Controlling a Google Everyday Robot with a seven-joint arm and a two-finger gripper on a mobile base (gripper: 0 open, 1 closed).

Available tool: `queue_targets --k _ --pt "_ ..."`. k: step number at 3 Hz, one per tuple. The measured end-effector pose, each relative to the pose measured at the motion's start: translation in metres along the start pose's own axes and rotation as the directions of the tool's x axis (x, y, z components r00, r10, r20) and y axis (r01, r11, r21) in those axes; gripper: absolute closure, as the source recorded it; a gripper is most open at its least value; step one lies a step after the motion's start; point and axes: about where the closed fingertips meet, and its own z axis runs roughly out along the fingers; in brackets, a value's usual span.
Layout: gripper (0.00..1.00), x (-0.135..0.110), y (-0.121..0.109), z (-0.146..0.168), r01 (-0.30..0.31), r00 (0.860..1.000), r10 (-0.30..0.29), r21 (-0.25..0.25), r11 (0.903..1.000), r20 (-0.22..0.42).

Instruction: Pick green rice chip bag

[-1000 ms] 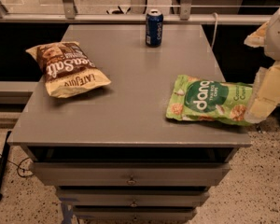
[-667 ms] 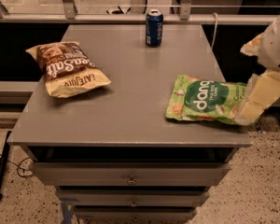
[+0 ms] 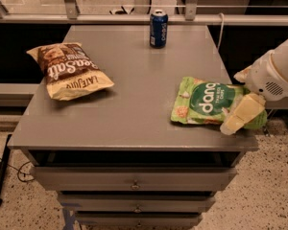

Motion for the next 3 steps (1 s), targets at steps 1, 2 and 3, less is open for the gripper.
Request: queue_targets --k 1,2,3 --pt "0.15 -0.0021 -0.0022 0.0202 -0.021 0.999 0.022 -0.015 0.9997 0.047" --pt "0.39 -0.0051 -0.0041 0.0298 -0.032 0.996 0.033 -0.021 0.9993 0.079" --pt "0.62 -0.0107 -0.0075 0.0267 -0.035 0.994 0.037 -0.017 0.9992 0.107"
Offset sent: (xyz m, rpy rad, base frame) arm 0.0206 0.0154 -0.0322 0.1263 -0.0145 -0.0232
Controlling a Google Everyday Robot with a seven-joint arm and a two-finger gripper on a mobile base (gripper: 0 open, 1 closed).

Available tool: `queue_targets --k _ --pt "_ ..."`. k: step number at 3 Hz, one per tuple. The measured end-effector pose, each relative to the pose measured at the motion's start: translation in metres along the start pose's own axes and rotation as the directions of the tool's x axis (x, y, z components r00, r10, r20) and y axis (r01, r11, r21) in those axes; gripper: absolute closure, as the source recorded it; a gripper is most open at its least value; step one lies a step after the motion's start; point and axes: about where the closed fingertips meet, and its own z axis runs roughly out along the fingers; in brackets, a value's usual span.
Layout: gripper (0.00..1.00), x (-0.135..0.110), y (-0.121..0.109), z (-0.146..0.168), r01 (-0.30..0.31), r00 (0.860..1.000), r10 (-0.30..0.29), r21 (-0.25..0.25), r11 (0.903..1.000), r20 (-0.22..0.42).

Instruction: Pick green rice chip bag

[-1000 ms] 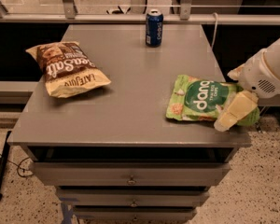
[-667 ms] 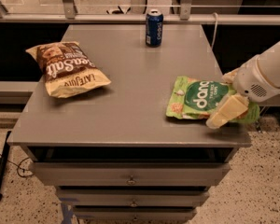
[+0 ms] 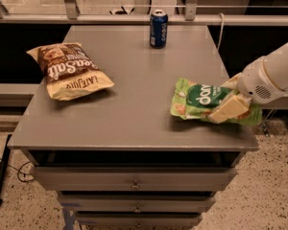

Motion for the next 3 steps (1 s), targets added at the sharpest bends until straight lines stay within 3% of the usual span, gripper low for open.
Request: queue_targets --k 1,2,3 --pt "0.87 -0.016 -0.005 -0.016 0.005 0.999 -0.006 0.014 0.9999 0.049" --pt "1.00 -0.039 -0.016 -0.050 0.027 0.993 -0.034 0.062 0.9977 0.114" --pt "1.00 -0.057 -0.036 -0.100 0.025 0.981 -0.052 0.144 0.9893 0.188"
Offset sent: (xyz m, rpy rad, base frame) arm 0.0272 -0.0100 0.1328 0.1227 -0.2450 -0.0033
